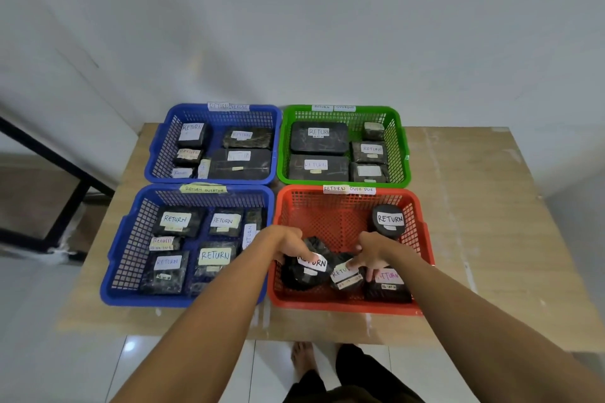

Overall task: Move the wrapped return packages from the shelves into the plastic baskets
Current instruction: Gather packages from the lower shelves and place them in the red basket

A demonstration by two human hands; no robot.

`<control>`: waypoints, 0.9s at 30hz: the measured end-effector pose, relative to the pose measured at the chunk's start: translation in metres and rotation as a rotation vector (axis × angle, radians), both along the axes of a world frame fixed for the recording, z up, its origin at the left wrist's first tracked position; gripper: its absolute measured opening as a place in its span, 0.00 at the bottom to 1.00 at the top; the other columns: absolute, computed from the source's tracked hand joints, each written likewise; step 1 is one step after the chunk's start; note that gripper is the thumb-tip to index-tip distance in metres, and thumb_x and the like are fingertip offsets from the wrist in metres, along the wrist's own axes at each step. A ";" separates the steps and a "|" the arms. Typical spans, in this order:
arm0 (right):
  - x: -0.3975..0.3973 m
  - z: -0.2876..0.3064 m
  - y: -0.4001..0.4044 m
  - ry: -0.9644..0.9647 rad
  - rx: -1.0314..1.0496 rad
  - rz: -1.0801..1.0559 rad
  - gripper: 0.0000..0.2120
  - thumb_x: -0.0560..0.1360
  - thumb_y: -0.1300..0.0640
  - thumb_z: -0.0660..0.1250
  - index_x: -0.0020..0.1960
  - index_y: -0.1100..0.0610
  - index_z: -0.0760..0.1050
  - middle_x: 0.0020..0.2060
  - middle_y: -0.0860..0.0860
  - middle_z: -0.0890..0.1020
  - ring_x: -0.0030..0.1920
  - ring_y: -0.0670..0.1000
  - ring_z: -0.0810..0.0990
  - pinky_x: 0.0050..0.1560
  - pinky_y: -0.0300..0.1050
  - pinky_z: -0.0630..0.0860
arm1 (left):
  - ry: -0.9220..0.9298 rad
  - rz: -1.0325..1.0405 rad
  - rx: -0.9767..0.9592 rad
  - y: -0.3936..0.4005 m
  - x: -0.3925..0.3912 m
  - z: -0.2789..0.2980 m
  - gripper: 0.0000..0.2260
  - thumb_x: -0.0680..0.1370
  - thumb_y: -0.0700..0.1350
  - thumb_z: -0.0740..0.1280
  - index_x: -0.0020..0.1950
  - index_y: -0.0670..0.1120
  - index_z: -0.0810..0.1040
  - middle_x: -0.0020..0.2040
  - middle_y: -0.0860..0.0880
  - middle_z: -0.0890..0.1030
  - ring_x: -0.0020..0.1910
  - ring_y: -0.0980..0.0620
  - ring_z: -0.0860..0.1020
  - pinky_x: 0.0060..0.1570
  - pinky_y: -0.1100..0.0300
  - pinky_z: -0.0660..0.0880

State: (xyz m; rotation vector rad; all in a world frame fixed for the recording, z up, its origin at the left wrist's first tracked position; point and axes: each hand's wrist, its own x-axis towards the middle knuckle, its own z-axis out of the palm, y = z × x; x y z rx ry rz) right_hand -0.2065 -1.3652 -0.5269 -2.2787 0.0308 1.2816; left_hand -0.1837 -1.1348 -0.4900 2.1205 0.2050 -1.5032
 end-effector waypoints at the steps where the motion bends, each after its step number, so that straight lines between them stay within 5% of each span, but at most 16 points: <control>1: 0.001 -0.002 0.000 -0.007 0.008 0.010 0.26 0.78 0.58 0.73 0.69 0.67 0.65 0.60 0.68 0.79 0.40 0.59 0.88 0.41 0.51 0.86 | 0.004 -0.012 0.006 0.001 0.000 -0.003 0.42 0.77 0.52 0.74 0.82 0.41 0.52 0.82 0.44 0.57 0.77 0.43 0.64 0.74 0.48 0.68; 6: 0.002 -0.006 0.000 0.023 0.000 0.024 0.19 0.76 0.60 0.76 0.58 0.71 0.73 0.49 0.67 0.84 0.39 0.58 0.88 0.41 0.50 0.86 | 0.016 -0.085 -0.021 0.008 -0.001 -0.020 0.49 0.66 0.54 0.80 0.81 0.50 0.58 0.82 0.49 0.59 0.78 0.43 0.63 0.74 0.43 0.66; 9: 0.005 -0.006 -0.001 0.035 -0.040 0.059 0.21 0.73 0.61 0.79 0.57 0.70 0.75 0.47 0.66 0.85 0.38 0.58 0.88 0.40 0.49 0.85 | -0.011 -0.104 -0.029 0.010 -0.001 -0.019 0.45 0.66 0.50 0.80 0.79 0.46 0.64 0.79 0.49 0.65 0.76 0.44 0.66 0.74 0.42 0.67; 14: 0.003 -0.015 -0.008 -0.035 0.028 0.058 0.37 0.72 0.61 0.79 0.77 0.60 0.66 0.67 0.63 0.77 0.36 0.54 0.88 0.36 0.44 0.84 | -0.081 -0.106 -0.027 0.009 -0.002 0.000 0.26 0.75 0.40 0.76 0.73 0.48 0.75 0.74 0.50 0.72 0.72 0.45 0.70 0.68 0.50 0.72; 27: -0.004 -0.021 -0.012 -0.034 0.097 0.011 0.36 0.73 0.59 0.78 0.76 0.65 0.68 0.75 0.61 0.70 0.37 0.58 0.88 0.38 0.46 0.84 | -0.055 -0.106 -0.045 0.007 -0.003 0.000 0.25 0.76 0.40 0.75 0.73 0.45 0.75 0.75 0.46 0.71 0.74 0.42 0.68 0.72 0.46 0.69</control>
